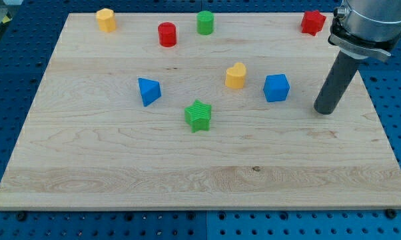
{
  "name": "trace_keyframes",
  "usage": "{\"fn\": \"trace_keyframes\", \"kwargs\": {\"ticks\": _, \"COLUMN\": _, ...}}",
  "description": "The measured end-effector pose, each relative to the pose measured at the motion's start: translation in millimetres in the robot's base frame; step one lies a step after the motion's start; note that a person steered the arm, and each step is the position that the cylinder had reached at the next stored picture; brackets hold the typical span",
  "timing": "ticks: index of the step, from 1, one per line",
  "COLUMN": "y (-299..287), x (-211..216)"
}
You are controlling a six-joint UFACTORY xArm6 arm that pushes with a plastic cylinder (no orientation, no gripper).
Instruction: Move green star below blue triangle
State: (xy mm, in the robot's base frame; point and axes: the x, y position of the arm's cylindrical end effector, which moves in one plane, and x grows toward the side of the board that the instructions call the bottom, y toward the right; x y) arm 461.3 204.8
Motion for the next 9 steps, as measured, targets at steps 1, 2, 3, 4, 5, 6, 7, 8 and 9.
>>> {"fn": "trace_keyframes", "kwargs": {"ticks": 1, "y": -26.2, "x": 0.0}}
{"fn": "trace_keyframes", "kwargs": {"ticks": 2, "y": -71.4, "x": 0.0}}
{"fn": "trace_keyframes", "kwargs": {"ticks": 3, "y": -118.5, "x": 0.5}}
{"fn": "trace_keyframes", "kwargs": {"ticks": 4, "y": -132.8, "x": 7.0}}
{"fn": "trace_keyframes", "kwargs": {"ticks": 5, "y": -144.2, "x": 8.2}}
{"fn": "trace_keyframes", "kwargs": {"ticks": 6, "y": -185.1, "x": 11.6}}
{"fn": "trace_keyframes", "kwargs": {"ticks": 7, "y": -191.0, "x": 11.6}}
{"fn": "trace_keyframes", "kwargs": {"ticks": 8, "y": -199.6, "x": 19.6}}
{"fn": "trace_keyframes", "kwargs": {"ticks": 9, "y": -221.4, "x": 34.0}}
